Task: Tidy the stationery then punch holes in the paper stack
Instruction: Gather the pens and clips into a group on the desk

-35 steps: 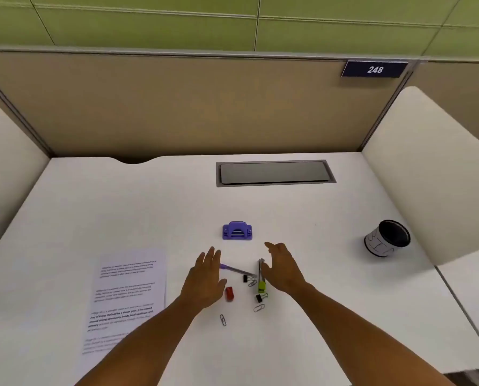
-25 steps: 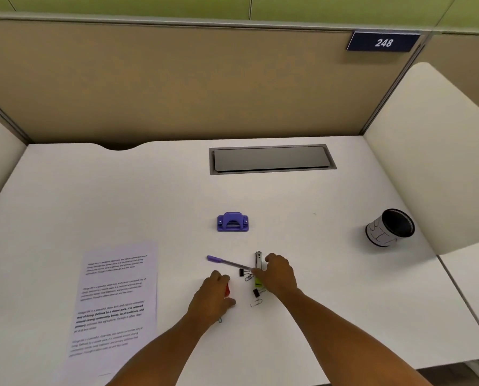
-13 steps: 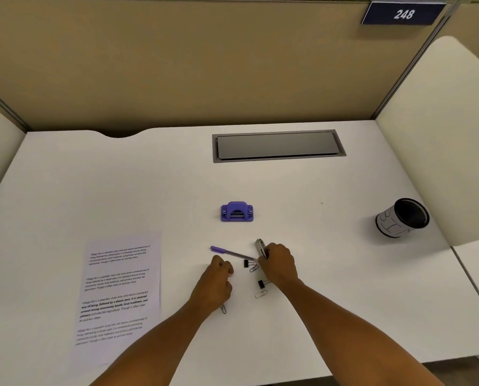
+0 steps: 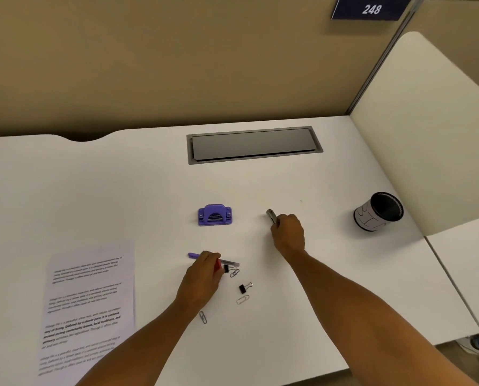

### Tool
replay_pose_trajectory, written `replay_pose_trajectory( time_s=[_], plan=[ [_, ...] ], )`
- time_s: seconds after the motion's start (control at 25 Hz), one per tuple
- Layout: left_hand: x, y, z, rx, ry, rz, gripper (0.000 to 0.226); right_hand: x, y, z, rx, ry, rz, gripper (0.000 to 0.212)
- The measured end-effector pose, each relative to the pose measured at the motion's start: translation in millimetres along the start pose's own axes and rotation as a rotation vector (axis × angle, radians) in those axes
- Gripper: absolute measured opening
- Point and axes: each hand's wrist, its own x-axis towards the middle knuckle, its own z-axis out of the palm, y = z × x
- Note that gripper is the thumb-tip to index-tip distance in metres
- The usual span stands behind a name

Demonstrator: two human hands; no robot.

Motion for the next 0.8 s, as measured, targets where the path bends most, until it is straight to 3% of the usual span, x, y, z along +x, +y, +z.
replay_pose_trajectory(
  time_s=[0.16, 0.32, 0.4, 0.52, 0.68, 0.8],
  plan=[
    [11, 13, 15, -0.030, -0.049, 0.012, 0.042, 45, 34, -29, 0.101, 0.071, 0.231, 0.018],
    [18, 13, 25, -0.037, -0.081, -0.019, 0.045, 80, 63, -43, 0.448, 0.150, 0.454, 0.036],
    [18, 11, 27, -0.040, -0.086, -0.004, 0.046, 89, 74, -42, 0.615, 0.183, 0.535, 0.017],
    [8, -3, 27, -0.008, -0.074, 0.034, 0.049, 99, 82, -44, 0.593, 0.225, 0.534, 0.020],
    [-9, -27, 24, 0.097, -0.032, 0.049, 0.048, 107, 82, -50, 0.566, 0.246, 0.534, 0.049],
    [-13, -32, 20, 0.051, -0.019, -0.004, 0.049, 86, 64, -37, 0.414, 0.382, 0.289, 0.041]
  ],
)
